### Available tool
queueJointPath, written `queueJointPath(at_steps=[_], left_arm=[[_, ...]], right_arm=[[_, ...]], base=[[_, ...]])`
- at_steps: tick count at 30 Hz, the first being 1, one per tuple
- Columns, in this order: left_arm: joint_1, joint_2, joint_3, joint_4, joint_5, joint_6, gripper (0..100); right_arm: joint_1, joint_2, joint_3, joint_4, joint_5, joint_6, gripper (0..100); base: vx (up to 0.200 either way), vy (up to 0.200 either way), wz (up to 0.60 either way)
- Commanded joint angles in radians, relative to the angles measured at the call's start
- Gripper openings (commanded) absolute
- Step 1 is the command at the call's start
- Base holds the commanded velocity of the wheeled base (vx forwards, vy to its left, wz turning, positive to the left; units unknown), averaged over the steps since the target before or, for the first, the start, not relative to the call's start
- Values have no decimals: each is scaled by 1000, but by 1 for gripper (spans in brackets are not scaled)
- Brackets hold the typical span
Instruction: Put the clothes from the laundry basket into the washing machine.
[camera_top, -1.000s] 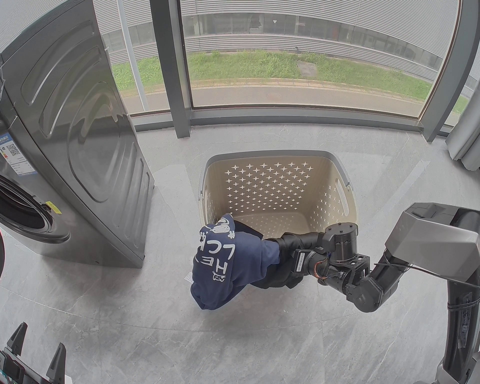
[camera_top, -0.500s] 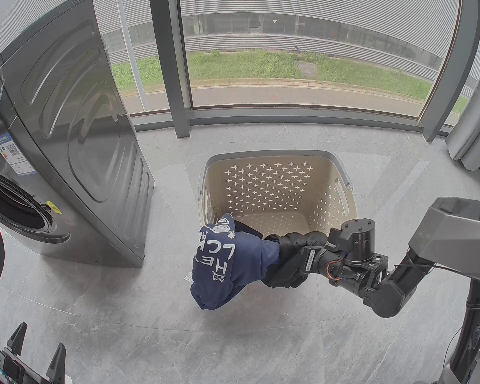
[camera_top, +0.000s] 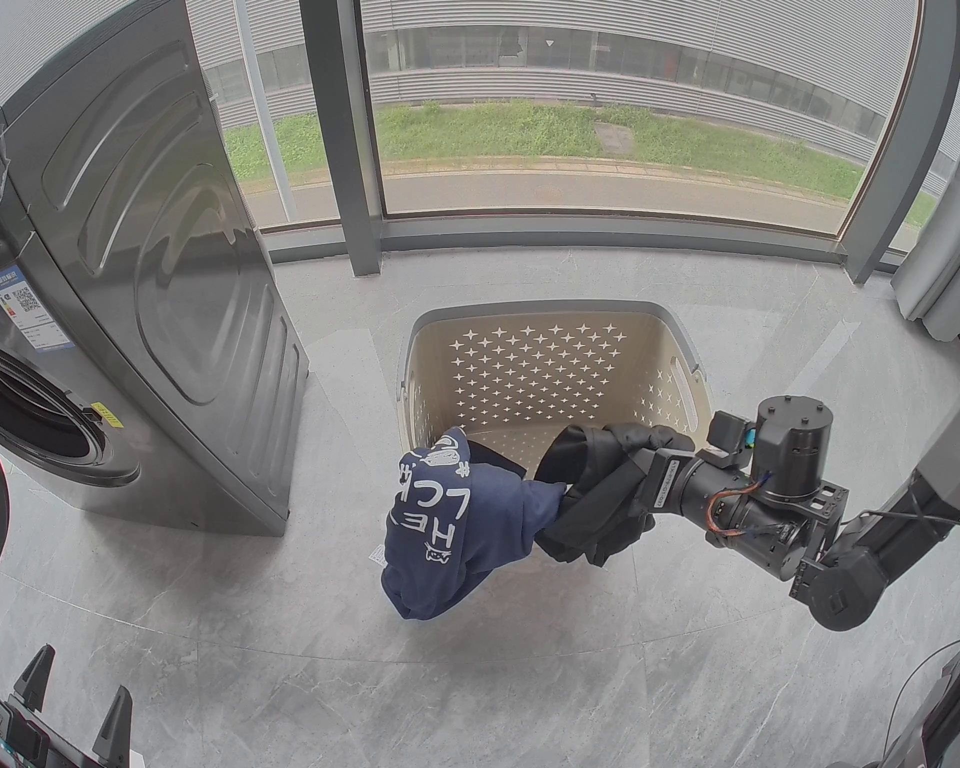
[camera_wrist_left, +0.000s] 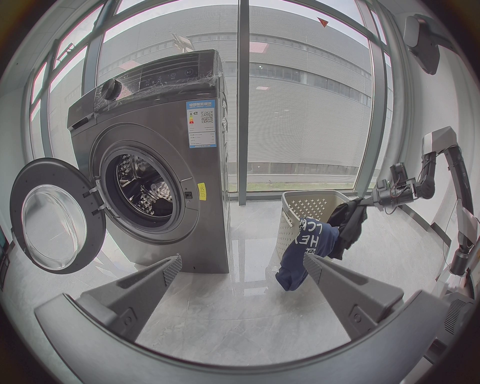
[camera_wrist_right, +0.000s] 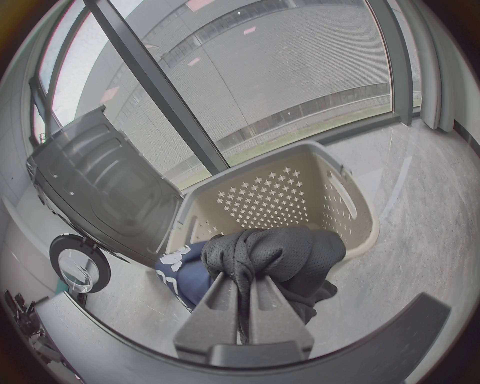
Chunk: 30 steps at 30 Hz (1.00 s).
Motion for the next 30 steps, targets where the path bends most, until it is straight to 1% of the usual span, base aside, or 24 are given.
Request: queueJointPath(at_steps=[1,3,4,5,6,8,9,10,11,12,13,16,19,23,29,30], left_arm=[[0,-15,18,1,0,-1,100],[0,-15,18,1,0,-1,100],[0,-15,16,1,2,-4,100],[0,-15,16,1,2,-4,100],[0,-15,16,1,2,-2,100],[0,-15,16,1,2,-2,100],[0,-15,16,1,2,-2,100],[0,-15,16,1,2,-2,100],[0,-15,16,1,3,-2,100],[0,-15,16,1,3,-2,100],[0,-15,16,1,3,-4,100],[0,-15,16,1,5,-9,100],[0,-15,16,1,5,-16,100],[0,-15,16,1,6,-19,100],[0,-15,16,1,8,-21,100],[0,-15,16,1,8,-21,100]], right_arm=[[63,-175,19,5,-3,-19,0],[63,-175,19,5,-3,-19,0],[83,-260,54,-6,8,-123,0],[84,-263,54,-8,8,-128,0],[84,-303,59,-9,9,-170,0],[88,-344,57,-8,11,-193,0],[88,-344,57,-8,11,-193,0],[117,-384,61,-3,15,-203,0],[137,-401,65,0,18,-201,0],[144,-407,68,2,20,-201,0],[163,-431,93,-1,32,-201,0],[164,-453,111,-6,51,-204,0],[164,-464,114,-6,57,-204,0],[166,-464,119,-9,58,-203,0],[160,-453,119,-11,64,-193,0],[160,-453,119,-12,64,-192,0]], base=[[0,0,0],[0,0,0],[0,0,0],[0,0,0],[0,0,0],[0,0,0],[0,0,0],[0,0,0],[0,0,0],[-200,0,0],[-200,0,0],[-200,0,0],[-200,0,0],[-200,0,0],[0,0,0],[0,200,0]])
